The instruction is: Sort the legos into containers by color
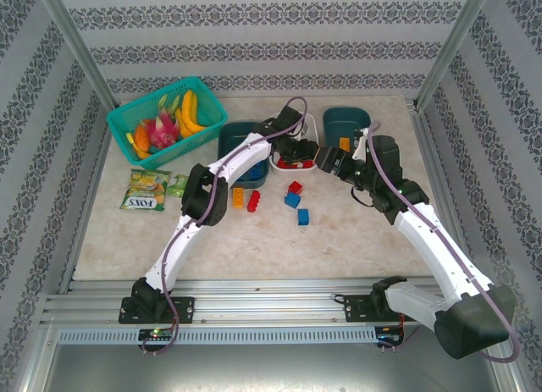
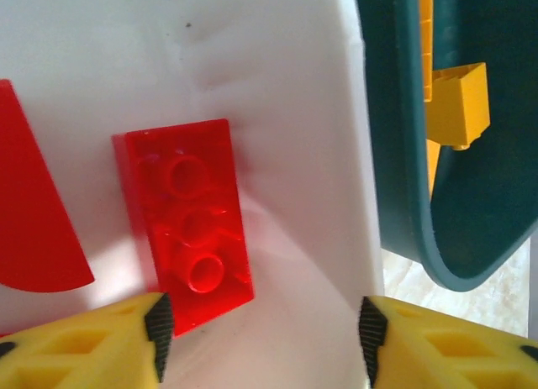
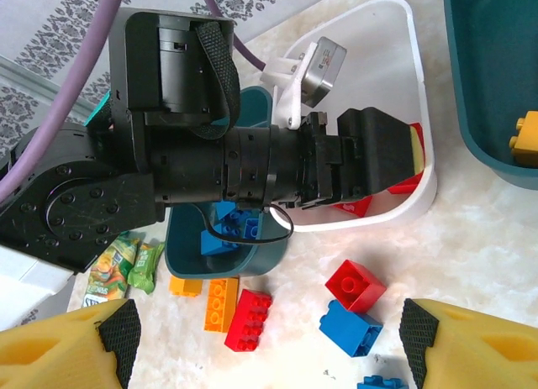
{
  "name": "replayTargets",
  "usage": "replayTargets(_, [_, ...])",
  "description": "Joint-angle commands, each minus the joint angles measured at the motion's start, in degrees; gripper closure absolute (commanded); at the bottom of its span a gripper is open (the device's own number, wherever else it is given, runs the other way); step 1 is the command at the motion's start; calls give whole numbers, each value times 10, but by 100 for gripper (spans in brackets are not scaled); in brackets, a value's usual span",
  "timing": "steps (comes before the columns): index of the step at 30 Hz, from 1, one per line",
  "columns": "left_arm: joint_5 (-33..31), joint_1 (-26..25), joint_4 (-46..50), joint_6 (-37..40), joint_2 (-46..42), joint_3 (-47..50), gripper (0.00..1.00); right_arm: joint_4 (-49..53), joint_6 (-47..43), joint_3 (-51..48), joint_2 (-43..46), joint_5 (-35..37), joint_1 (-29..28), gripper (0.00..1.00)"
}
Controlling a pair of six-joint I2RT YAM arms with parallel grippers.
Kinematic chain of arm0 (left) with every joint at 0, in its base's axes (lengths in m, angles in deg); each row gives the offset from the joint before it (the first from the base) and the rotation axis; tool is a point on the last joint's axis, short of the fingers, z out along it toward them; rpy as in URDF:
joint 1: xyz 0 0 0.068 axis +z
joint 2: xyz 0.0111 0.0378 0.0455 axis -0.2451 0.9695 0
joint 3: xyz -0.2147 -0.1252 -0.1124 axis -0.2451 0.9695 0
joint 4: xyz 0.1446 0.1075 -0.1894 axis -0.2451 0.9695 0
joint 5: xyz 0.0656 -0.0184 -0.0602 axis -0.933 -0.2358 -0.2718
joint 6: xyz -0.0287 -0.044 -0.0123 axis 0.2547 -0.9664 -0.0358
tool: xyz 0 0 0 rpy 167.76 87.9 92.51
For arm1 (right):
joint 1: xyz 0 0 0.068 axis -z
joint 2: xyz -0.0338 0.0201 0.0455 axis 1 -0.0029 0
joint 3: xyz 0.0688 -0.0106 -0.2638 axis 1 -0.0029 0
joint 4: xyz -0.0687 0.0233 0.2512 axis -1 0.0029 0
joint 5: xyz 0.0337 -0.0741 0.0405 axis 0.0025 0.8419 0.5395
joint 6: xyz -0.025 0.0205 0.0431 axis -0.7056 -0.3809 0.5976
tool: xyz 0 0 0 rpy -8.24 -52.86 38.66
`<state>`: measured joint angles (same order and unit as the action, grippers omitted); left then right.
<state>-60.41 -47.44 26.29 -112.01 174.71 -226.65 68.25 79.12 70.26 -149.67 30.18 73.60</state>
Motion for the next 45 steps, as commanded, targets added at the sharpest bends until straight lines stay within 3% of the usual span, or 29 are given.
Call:
replayTargets(1, [8,6,-4,-10,-30,-17,33,-11,-8,6,-7,-4,-3,18])
replayTargets(8, [-47,27,2,-36,-149,53,33,49,-100,62,-54,60,-99,19])
replayTargets(18, [-153,109,-44,-89,-529,538,34,58,-91,163,-216,136,-268,23])
replayTargets(27, [-260,135,41,-143,-834,819,33,101,-56,300,-398,156,-356,28])
replayTargets(36, [-321,135,179,-198,-1059,914,32,156,20,484,-581,181,-397,29])
replayTargets(45, [-302,134,184,-158,-1249,943,28,207,98,608,-704,263,-407,27])
